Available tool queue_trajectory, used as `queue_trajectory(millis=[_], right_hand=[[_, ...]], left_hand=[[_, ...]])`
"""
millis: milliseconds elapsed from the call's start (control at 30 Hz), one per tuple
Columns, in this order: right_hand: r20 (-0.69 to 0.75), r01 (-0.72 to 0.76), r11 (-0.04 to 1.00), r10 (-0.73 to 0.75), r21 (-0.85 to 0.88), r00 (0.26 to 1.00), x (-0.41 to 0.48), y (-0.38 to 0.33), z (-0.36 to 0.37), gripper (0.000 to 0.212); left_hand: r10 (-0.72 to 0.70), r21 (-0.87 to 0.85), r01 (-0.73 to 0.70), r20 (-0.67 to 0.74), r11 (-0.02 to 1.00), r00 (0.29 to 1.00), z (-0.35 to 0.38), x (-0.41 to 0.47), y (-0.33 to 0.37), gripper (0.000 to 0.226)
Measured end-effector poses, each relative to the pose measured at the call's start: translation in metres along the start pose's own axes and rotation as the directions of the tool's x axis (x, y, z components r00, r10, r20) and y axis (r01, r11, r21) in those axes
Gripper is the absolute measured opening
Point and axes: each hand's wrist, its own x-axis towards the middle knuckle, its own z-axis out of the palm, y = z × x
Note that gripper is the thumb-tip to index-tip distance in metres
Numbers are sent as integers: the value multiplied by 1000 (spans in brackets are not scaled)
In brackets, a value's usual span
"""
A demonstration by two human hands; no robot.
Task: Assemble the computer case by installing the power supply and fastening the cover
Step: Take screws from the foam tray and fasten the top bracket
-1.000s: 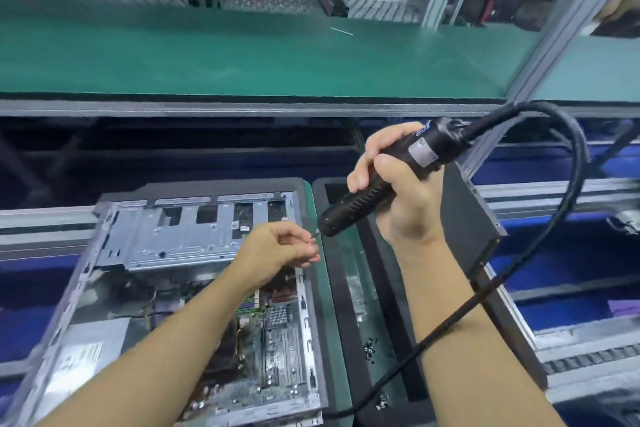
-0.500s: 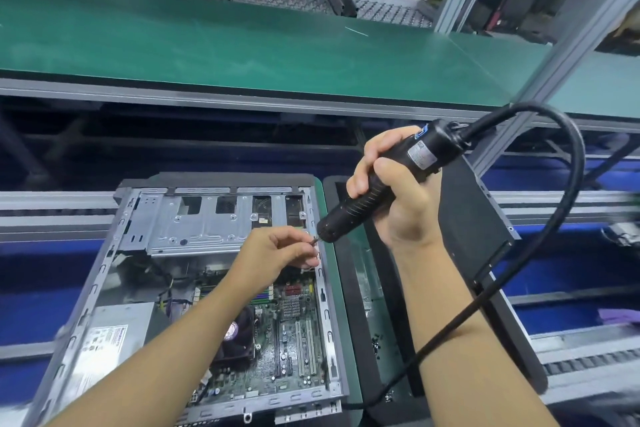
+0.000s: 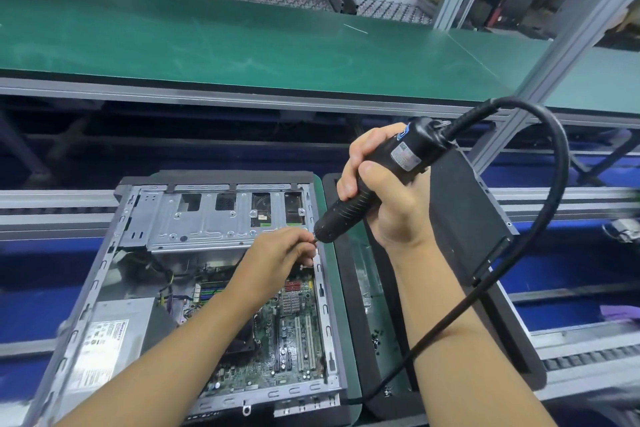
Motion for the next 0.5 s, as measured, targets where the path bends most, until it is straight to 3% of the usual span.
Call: queue_trajectory(millis=[367, 500], right_hand=[[-11, -51, 997, 52, 50, 999, 6, 10, -3, 17], [-8, -62, 995, 63, 73, 998, 7, 15, -5, 15]], left_hand=[[-142, -150, 148, 51, 978, 989, -10, -2, -2, 21], [-184, -173, 179, -14, 968, 983, -6, -1, -3, 17]])
